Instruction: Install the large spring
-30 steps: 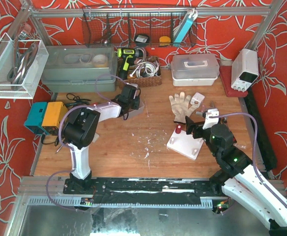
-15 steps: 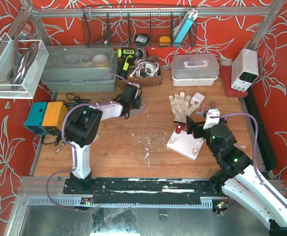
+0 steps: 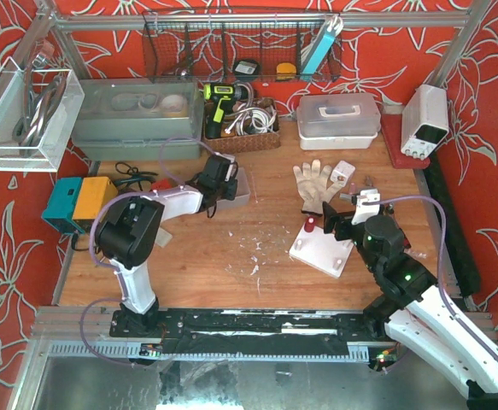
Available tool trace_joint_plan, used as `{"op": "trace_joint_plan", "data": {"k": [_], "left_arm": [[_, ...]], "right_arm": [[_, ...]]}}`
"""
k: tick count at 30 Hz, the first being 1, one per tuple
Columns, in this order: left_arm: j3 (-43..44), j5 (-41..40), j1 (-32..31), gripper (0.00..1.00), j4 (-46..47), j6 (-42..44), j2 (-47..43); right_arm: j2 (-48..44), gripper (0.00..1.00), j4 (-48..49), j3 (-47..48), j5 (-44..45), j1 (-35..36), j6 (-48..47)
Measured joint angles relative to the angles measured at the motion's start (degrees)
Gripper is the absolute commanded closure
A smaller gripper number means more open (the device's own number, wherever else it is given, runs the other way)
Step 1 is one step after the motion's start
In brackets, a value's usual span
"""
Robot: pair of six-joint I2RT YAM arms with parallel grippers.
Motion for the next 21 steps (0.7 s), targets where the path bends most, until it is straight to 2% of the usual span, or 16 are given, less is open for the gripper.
{"op": "trace_joint_plan", "data": {"k": [13,21], "left_arm": [[-3.1,4.1,0.0,0.92,-1.7,-0.2,-12.0],[-3.1,11.7,-2.7,0.94,-5.4,-1.9,-20.4]], "right_arm": [[4.2,0.05,0.3,-0.2,-3.2,0.0,2.4],[15.9,0.26,4.4,2.1,-20.5,0.0,-1.4]]}}
